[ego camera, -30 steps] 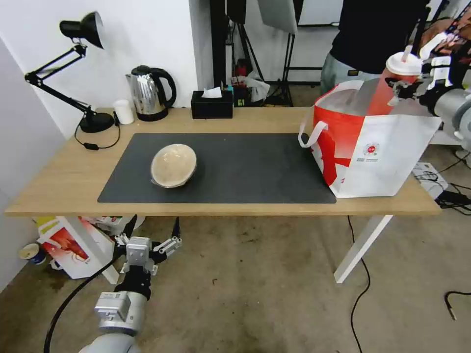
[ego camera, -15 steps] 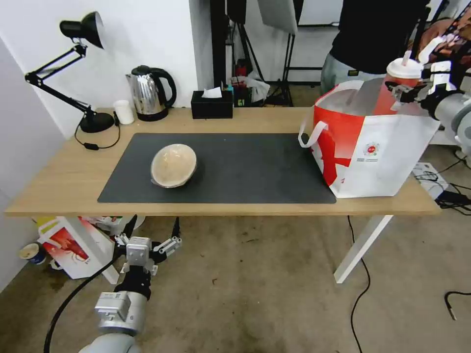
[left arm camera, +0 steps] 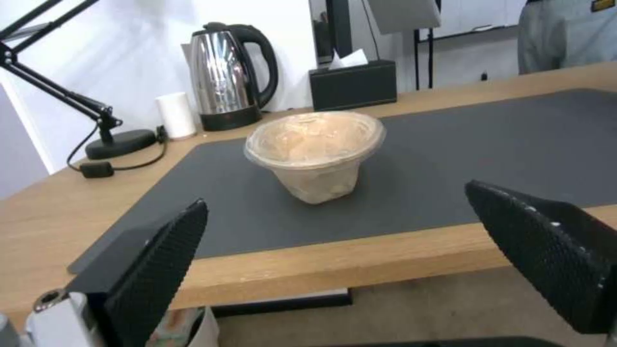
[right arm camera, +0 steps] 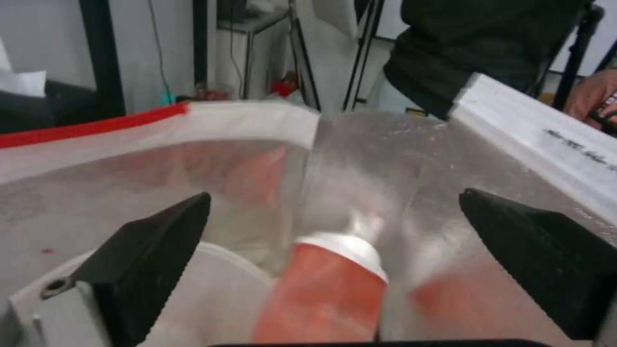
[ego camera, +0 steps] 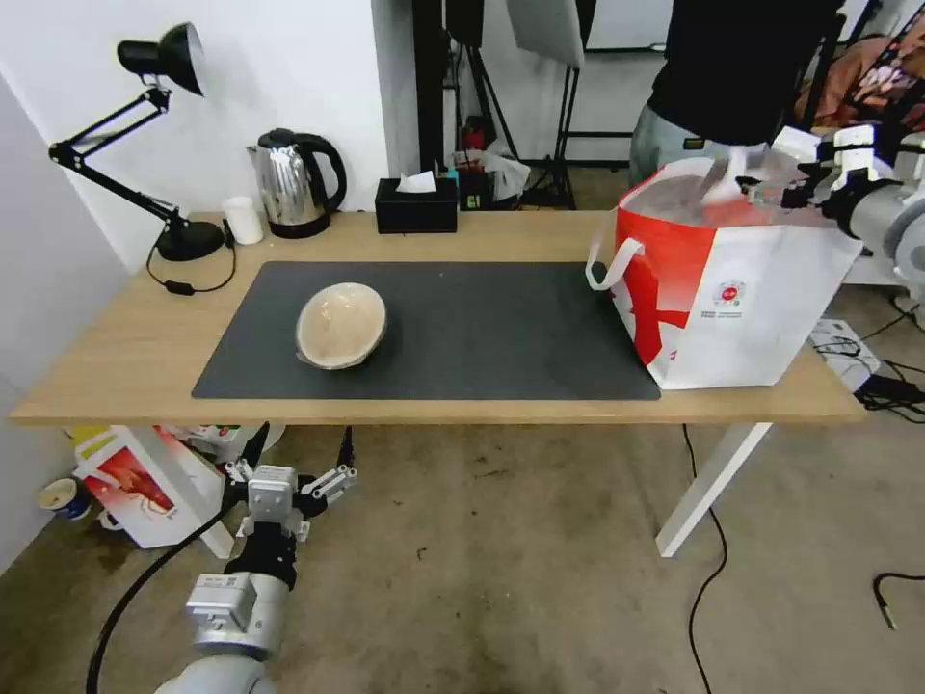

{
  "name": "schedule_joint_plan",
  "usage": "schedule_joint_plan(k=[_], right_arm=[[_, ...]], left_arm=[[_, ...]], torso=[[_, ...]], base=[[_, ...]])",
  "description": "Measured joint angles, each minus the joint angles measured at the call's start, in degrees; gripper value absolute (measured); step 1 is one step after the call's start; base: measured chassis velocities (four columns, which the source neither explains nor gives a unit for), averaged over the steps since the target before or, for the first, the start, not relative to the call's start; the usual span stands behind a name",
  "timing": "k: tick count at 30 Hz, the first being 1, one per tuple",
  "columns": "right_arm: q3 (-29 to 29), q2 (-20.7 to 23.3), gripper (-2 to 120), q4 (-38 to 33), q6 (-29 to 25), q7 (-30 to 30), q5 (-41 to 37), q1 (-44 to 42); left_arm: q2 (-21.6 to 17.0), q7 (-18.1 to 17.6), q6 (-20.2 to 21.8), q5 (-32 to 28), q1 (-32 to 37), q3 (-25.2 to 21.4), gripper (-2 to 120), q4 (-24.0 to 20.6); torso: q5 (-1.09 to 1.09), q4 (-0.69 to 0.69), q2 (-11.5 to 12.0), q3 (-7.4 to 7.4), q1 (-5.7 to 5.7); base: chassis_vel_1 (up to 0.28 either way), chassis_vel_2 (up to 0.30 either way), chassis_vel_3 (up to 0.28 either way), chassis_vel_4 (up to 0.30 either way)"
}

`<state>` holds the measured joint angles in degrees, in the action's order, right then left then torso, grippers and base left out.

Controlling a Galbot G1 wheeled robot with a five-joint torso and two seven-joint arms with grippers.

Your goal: Pick up the trash from the table and place it into the takeout bag.

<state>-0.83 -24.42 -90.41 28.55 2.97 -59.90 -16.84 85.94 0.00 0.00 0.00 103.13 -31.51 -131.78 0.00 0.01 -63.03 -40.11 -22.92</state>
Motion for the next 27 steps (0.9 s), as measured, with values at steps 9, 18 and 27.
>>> schedule_joint_plan(k=[9, 18, 27], right_arm=[[-0.6, 1.5, 100, -1.2, 1.2, 0.0, 0.0, 0.9], [0.5, 2.0, 100, -2.0, 1.2, 0.1, -0.5, 0.1], [5.1, 1.4, 100, -6.2, -4.9, 4.7, -7.6, -0.3]], left_arm=[[0.0, 0.0, 0.0, 0.0, 0.0, 0.0, 100, 0.0], [0.0, 0.0, 0.0, 0.0, 0.0, 0.0, 100, 0.0], [0.0, 0.0, 0.0, 0.0, 0.0, 0.0, 100, 0.0]], torso=[[0.0, -0.01, 0.0, 0.0, 0.0], [0.0, -0.01, 0.0, 0.0, 0.0], [-0.01, -0.01, 0.0, 0.0, 0.0]], base=[[0.0, 0.0, 0.0, 0.0], [0.0, 0.0, 0.0, 0.0], [0.0, 0.0, 0.0, 0.0]])
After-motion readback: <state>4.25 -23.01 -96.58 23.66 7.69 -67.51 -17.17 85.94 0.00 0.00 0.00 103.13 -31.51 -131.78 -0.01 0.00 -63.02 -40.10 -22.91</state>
